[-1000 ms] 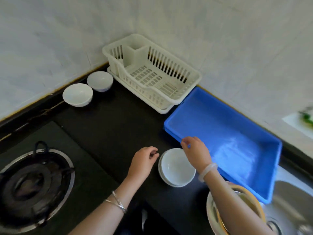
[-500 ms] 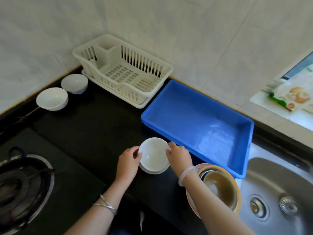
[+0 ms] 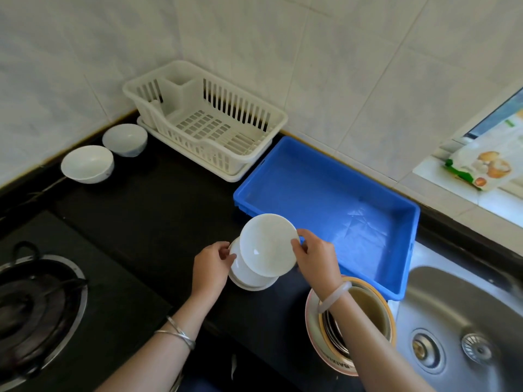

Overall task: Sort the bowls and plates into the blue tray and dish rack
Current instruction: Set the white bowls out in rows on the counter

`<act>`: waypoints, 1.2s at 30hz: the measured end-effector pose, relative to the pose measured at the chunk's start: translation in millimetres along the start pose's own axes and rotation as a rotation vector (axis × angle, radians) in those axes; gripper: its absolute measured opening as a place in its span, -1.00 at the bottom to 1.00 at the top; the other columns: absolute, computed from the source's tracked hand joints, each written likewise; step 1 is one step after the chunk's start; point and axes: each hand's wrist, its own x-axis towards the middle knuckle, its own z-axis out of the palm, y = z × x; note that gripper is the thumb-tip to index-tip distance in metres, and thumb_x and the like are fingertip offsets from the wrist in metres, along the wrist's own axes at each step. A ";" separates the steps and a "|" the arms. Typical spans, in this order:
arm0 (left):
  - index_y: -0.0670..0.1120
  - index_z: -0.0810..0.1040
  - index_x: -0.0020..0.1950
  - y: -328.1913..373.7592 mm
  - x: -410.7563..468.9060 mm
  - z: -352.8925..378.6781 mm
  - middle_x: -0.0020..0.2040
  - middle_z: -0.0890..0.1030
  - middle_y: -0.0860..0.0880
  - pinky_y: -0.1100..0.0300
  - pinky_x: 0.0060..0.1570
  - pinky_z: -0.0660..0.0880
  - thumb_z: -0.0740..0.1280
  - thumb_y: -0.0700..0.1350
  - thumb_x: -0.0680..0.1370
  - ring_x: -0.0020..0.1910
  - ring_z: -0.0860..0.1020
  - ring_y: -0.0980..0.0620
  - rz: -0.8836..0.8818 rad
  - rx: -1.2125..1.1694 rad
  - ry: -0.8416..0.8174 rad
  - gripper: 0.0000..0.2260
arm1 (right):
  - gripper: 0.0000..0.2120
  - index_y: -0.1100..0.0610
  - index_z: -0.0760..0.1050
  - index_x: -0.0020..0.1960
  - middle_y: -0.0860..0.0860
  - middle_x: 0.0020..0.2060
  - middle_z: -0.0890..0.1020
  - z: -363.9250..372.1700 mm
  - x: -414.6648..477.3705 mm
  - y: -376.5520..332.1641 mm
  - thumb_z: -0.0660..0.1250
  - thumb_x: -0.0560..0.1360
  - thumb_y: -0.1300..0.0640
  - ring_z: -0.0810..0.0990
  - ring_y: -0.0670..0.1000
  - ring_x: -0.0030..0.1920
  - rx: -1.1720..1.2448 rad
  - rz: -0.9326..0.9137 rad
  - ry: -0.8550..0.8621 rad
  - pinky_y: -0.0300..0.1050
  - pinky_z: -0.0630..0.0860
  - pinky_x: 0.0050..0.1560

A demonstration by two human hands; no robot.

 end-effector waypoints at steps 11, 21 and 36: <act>-0.06 0.54 0.10 17.0 0.7 -0.3 0.06 0.59 -0.03 0.25 -0.15 0.40 0.30 -0.20 0.52 -0.02 0.55 0.04 -0.044 0.100 0.017 -0.82 | -0.74 0.09 0.49 0.24 -0.07 -0.44 0.53 -18.0 -12.6 -0.1 0.17 0.59 0.10 0.48 -0.18 -0.58 0.062 0.119 -0.015 -0.49 0.37 -0.49; -0.08 0.59 0.06 22.2 15.2 -40.5 0.01 0.62 -0.02 0.02 0.01 0.58 0.34 -0.23 0.48 -0.01 0.59 0.01 -0.055 -0.139 0.041 -0.82 | -0.88 0.05 0.54 -0.01 -0.14 -0.64 0.52 -39.0 -0.4 -29.3 0.23 0.54 0.15 0.46 -0.17 -0.62 0.169 0.039 0.020 -0.47 0.38 -0.49; -0.07 0.52 -0.12 -60.2 90.2 -162.0 -0.14 0.57 -0.04 0.21 -0.36 0.52 0.35 -0.31 0.46 -0.20 0.56 0.05 -0.363 -0.575 0.337 -0.86 | -0.82 0.09 0.44 0.15 0.06 -0.41 0.56 53.8 94.4 -150.7 0.14 0.58 0.16 0.50 -0.07 -0.52 0.287 -0.016 -0.206 -0.31 0.43 -0.52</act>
